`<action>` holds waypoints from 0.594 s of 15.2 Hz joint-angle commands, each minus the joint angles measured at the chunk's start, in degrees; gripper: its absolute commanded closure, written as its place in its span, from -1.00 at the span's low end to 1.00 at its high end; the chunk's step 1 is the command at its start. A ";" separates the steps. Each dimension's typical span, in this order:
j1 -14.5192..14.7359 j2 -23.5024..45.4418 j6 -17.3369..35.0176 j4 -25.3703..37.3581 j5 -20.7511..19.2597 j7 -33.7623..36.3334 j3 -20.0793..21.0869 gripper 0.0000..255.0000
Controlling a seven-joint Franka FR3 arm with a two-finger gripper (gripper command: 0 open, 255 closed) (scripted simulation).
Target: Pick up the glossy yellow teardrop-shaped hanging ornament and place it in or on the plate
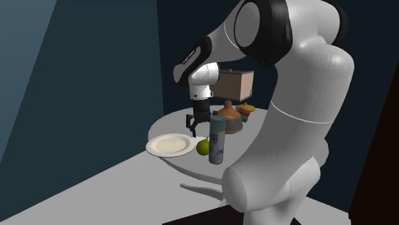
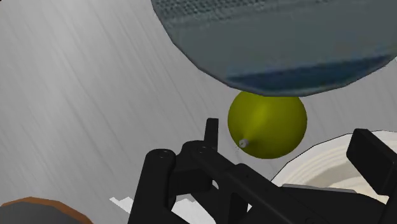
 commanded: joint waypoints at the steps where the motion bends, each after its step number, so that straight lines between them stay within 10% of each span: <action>1: 0.46 3.89 1.61 1.34 -0.17 -0.41 0.42 -1.00; 9: 0.40 4.84 7.62 -3.71 -0.24 -0.38 0.37 -1.00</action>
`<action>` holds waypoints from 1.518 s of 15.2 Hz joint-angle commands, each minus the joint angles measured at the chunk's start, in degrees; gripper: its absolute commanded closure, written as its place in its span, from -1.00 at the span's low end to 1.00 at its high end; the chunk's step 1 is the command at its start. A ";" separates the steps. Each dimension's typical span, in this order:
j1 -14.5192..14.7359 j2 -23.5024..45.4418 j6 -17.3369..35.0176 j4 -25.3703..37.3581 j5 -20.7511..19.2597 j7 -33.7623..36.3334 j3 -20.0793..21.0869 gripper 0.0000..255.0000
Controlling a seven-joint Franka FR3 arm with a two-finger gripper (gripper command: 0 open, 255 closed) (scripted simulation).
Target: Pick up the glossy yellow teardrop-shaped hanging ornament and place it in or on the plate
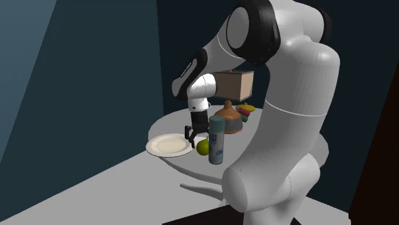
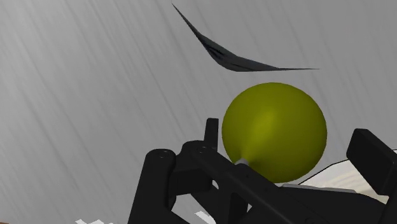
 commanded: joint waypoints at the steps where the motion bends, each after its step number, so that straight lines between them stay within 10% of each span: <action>1: -0.05 0.20 0.67 -0.44 -0.04 -0.08 -0.06 -1.00; 7: -0.04 0.20 0.67 -0.44 -0.05 -0.08 -0.07 -1.00; 8: -0.05 0.20 0.68 -0.45 -0.05 -0.09 -0.08 1.00; 23: -0.01 -2.08 -4.17 2.12 -0.01 -0.15 -0.08 1.00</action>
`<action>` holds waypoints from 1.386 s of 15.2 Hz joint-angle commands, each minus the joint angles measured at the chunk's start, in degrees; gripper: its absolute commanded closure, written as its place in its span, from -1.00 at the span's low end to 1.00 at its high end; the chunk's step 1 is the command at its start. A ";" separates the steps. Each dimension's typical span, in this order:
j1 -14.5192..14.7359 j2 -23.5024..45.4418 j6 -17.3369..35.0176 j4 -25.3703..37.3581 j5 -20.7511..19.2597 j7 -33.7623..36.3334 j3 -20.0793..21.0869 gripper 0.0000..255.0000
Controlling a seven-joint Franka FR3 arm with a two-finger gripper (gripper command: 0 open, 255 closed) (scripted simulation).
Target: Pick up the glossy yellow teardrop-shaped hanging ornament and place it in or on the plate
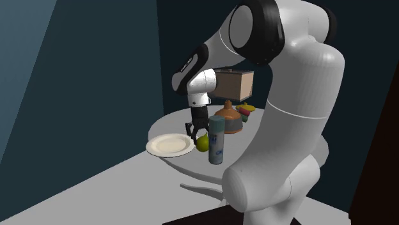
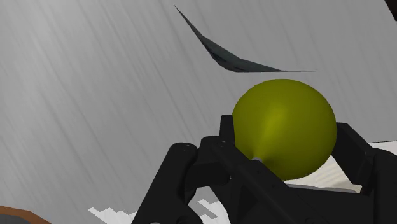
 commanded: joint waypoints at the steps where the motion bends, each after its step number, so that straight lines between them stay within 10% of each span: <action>1: -0.01 -0.77 -1.73 0.93 0.00 -0.06 -0.01 1.00; 11: 0.00 -3.27 -9.24 5.95 0.04 -0.17 0.01 1.00; 21: 4.00 15.47 -11.30 26.74 1.88 7.91 4.57 1.00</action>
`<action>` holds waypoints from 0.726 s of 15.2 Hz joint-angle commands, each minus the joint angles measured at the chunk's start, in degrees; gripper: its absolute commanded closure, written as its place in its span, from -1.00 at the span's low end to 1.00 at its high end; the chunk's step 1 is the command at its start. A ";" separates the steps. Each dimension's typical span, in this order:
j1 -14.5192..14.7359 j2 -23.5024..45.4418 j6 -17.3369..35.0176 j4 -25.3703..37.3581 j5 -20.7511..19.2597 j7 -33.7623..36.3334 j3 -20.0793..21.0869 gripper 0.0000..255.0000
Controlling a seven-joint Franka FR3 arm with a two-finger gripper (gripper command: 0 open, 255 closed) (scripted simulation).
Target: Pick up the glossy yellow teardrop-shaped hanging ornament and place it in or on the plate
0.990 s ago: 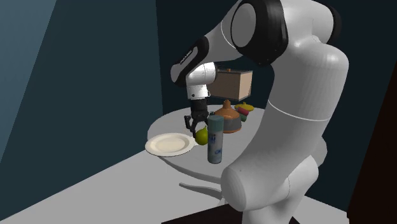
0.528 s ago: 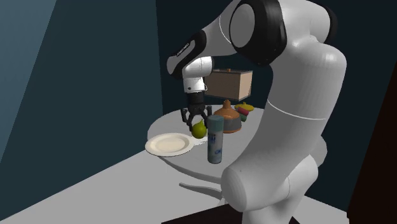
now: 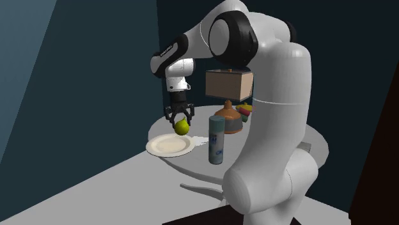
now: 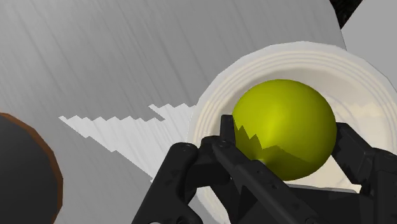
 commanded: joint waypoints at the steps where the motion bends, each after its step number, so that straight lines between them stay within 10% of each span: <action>1: 0.94 4.76 -0.97 5.71 0.08 1.83 0.85 1.00; 4: 2.18 10.49 -2.69 13.18 -0.06 3.87 1.63 1.00; 11: 2.21 11.72 2.30 9.43 -0.16 3.83 1.58 1.00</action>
